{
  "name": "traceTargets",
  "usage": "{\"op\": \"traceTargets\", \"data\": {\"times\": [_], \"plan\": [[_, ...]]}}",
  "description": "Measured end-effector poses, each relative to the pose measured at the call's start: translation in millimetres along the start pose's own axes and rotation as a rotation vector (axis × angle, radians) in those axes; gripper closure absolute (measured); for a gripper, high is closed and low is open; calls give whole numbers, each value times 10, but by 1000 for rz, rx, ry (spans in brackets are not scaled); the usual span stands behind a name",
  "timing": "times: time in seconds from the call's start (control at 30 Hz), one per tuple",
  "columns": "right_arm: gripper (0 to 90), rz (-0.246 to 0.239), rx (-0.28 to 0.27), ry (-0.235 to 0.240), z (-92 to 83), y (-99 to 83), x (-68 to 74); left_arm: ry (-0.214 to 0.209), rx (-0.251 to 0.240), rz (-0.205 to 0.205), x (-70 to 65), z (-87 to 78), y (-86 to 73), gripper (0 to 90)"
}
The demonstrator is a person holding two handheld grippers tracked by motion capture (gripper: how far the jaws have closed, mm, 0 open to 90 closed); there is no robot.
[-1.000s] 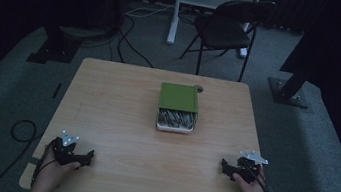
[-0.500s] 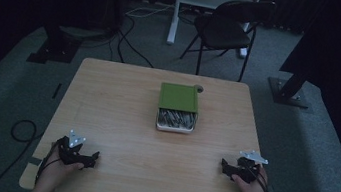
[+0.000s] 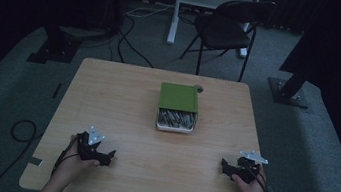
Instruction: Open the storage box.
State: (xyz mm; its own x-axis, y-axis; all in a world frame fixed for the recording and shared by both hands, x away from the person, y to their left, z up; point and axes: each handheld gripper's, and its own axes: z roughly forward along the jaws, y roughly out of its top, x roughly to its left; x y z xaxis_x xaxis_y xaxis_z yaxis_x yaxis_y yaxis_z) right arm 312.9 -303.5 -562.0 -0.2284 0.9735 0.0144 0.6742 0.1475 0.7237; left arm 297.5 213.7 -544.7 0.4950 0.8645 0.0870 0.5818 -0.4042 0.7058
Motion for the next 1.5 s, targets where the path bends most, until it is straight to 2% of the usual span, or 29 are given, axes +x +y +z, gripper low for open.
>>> {"op": "traceTargets", "data": {"times": [0.43,0.8,1.0,1.2,1.23,1.3,1.4,1.47,1.5], "plan": [[114,0,0,2,1,1,-1,-39,-33,109,-290,235,299,22],[114,-1,0,4,2,2,-3,-20,-84,276,-548,388,503,22],[114,-3,0,5,2,2,-4,-22,-94,330,-658,462,567,22],[116,-7,-1,8,2,2,-4,18,-103,435,-776,513,621,22],[116,-7,0,8,2,2,-4,23,-112,443,-798,520,632,22],[116,-6,0,8,2,2,-4,40,-116,491,-838,530,654,22],[116,-6,0,8,2,2,-4,43,-127,523,-881,562,684,22],[116,-7,0,8,2,2,-3,69,-136,572,-912,581,699,22],[116,-7,0,8,2,2,-3,66,-137,574,-929,588,709,22]]}}
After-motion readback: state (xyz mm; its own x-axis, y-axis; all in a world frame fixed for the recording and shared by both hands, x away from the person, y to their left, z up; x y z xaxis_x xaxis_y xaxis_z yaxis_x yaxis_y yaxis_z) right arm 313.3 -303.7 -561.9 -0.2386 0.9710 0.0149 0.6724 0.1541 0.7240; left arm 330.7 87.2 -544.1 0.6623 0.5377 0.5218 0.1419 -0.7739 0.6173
